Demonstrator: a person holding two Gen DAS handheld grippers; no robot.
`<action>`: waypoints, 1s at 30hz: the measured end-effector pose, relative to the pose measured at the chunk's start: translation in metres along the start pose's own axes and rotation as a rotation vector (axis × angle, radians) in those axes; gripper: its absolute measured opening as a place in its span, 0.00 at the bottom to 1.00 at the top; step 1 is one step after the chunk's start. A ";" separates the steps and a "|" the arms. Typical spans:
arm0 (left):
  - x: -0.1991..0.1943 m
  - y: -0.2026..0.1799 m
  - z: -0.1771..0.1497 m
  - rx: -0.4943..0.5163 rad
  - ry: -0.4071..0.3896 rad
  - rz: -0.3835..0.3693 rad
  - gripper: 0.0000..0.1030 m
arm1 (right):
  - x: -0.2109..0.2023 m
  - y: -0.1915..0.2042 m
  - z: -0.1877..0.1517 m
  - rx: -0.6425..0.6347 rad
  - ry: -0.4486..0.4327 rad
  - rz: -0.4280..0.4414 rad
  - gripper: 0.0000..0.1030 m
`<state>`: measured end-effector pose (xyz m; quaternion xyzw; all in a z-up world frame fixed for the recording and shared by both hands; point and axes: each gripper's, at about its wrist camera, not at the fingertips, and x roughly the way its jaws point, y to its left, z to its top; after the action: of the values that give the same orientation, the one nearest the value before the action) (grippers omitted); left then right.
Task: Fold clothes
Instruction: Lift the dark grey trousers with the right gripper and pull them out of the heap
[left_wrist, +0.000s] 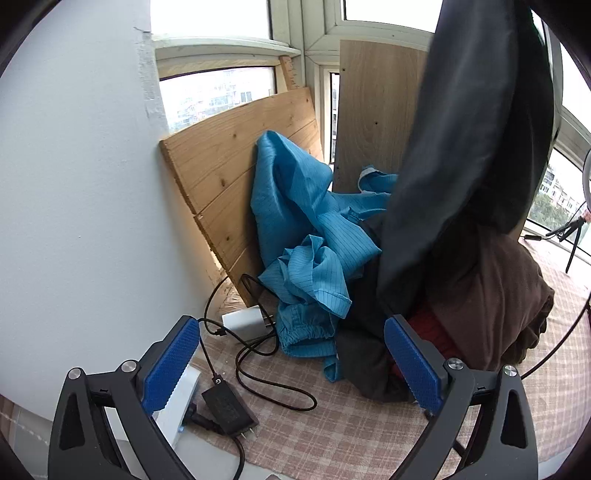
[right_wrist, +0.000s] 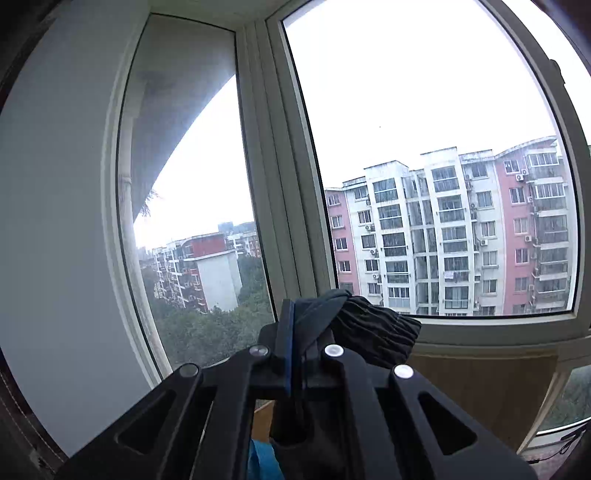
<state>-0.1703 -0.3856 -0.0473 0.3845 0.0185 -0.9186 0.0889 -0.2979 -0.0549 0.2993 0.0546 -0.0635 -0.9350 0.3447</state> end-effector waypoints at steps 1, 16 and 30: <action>-0.001 0.000 0.000 0.000 -0.001 -0.003 0.98 | -0.014 -0.003 0.003 -0.013 -0.005 -0.010 0.03; -0.025 -0.103 0.008 0.238 -0.028 -0.166 0.98 | -0.303 -0.183 -0.065 0.194 -0.067 -0.543 0.02; -0.060 -0.245 -0.037 0.371 0.023 -0.269 0.98 | -0.347 -0.310 -0.273 0.419 0.525 -0.725 0.03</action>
<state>-0.1465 -0.1317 -0.0391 0.3986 -0.0984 -0.9055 -0.1067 -0.1930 0.3829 0.0017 0.3750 -0.1381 -0.9165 -0.0168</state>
